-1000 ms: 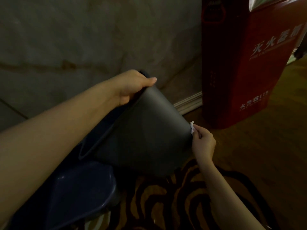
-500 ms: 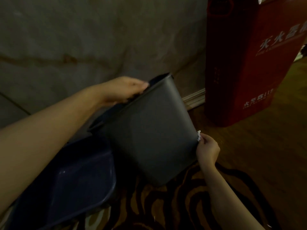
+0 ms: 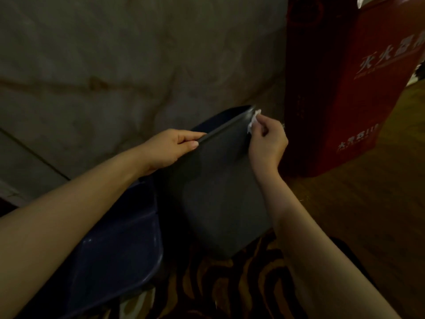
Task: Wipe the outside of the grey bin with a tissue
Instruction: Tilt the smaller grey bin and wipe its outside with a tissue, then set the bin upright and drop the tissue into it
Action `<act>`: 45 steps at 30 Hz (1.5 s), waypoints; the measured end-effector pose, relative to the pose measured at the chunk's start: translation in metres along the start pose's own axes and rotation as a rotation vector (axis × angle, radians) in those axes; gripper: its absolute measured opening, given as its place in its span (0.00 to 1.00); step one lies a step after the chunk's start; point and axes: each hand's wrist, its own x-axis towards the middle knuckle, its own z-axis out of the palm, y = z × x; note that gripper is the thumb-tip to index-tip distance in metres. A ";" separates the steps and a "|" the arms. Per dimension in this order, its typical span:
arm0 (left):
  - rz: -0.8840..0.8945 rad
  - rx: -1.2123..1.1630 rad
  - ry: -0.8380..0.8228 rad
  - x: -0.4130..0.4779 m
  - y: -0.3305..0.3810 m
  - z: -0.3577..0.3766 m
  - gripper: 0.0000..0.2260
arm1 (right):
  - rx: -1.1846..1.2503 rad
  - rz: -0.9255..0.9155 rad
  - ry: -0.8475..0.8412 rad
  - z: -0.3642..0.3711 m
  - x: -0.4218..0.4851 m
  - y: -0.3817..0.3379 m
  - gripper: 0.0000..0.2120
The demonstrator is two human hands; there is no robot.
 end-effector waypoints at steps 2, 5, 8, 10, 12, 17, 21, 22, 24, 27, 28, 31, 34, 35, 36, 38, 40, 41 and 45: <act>-0.001 0.005 -0.007 0.000 0.002 0.002 0.17 | -0.008 -0.051 -0.004 -0.001 0.001 -0.002 0.10; 0.031 0.047 -0.003 -0.001 0.005 0.008 0.17 | -0.087 -0.061 0.001 -0.016 -0.017 0.029 0.09; 0.069 0.113 0.049 0.000 0.010 0.017 0.18 | -0.163 0.202 -0.001 -0.040 -0.046 0.082 0.11; 0.057 0.124 0.055 0.000 0.014 0.020 0.18 | -0.204 0.370 0.007 -0.053 -0.064 0.111 0.11; 0.034 0.183 0.034 0.000 0.018 0.023 0.17 | -0.244 0.432 0.017 -0.058 -0.075 0.127 0.10; 0.031 0.360 0.073 -0.002 0.024 0.029 0.15 | -0.329 0.471 0.033 -0.055 -0.095 0.131 0.07; 0.008 0.371 0.083 -0.001 0.028 0.031 0.15 | -0.403 0.427 -0.053 -0.045 -0.137 0.121 0.06; 0.008 0.363 0.083 -0.001 0.029 0.031 0.14 | -0.408 0.399 -0.078 -0.043 -0.150 0.118 0.06; 0.013 0.357 0.086 -0.002 0.029 0.031 0.14 | -0.421 0.370 -0.138 -0.040 -0.173 0.112 0.07; 0.023 0.362 0.100 -0.001 0.028 0.032 0.14 | -0.471 0.418 -0.233 -0.041 -0.195 0.111 0.09; 0.029 0.372 0.111 -0.001 0.027 0.033 0.14 | -0.473 0.438 -0.257 -0.043 -0.197 0.111 0.07; 0.043 0.419 0.161 -0.002 0.023 0.036 0.15 | -0.383 0.568 -0.372 -0.048 -0.198 0.116 0.02; 0.058 0.446 0.246 -0.004 0.018 0.037 0.15 | -0.259 0.773 -0.439 -0.053 -0.198 0.117 0.08; 0.061 0.450 0.272 -0.005 0.016 0.036 0.15 | -0.210 0.814 -0.437 -0.054 -0.196 0.114 0.07; 0.064 0.454 0.297 -0.006 0.014 0.035 0.14 | -0.171 0.828 -0.431 -0.054 -0.193 0.110 0.06; 0.083 0.463 0.340 -0.009 0.011 0.033 0.13 | -0.108 0.799 -0.423 -0.053 -0.184 0.099 0.05; 0.114 0.482 0.372 -0.012 0.007 0.032 0.13 | -0.059 0.762 -0.426 -0.052 -0.171 0.083 0.04; 0.122 0.496 0.382 -0.014 0.005 0.032 0.13 | -0.024 0.759 -0.426 -0.051 -0.163 0.074 0.02; 0.140 0.547 0.347 -0.019 -0.012 0.036 0.13 | 0.110 0.736 -0.434 -0.053 -0.141 0.042 0.03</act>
